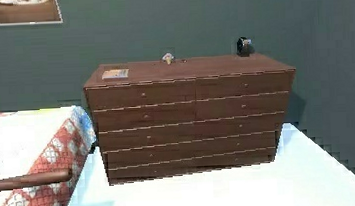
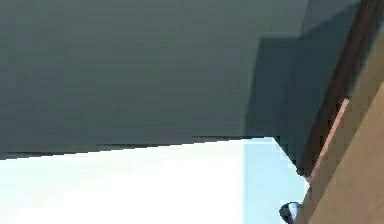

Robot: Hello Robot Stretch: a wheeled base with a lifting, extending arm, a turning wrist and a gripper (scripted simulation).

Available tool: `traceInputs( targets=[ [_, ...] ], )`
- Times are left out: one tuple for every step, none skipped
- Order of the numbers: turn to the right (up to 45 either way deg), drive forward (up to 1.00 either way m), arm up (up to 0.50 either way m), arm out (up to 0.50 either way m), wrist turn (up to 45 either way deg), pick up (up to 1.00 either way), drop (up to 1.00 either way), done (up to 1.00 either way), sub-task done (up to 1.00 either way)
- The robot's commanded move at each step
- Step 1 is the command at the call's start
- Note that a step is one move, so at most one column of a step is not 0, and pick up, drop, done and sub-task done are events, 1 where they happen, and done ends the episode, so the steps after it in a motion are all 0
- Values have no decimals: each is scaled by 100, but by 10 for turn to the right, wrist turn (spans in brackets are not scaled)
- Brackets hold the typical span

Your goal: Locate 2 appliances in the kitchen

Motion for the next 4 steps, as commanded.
traceInputs(
  targets=[
    [450,0,0,0,0,0,0,0,0],
    [330,0,0,0,0,0,0,0,0],
    [0,55,0,0,0,0,0,0,0],
    [450,0,0,0,0,0,0,0,0]
  ],
)
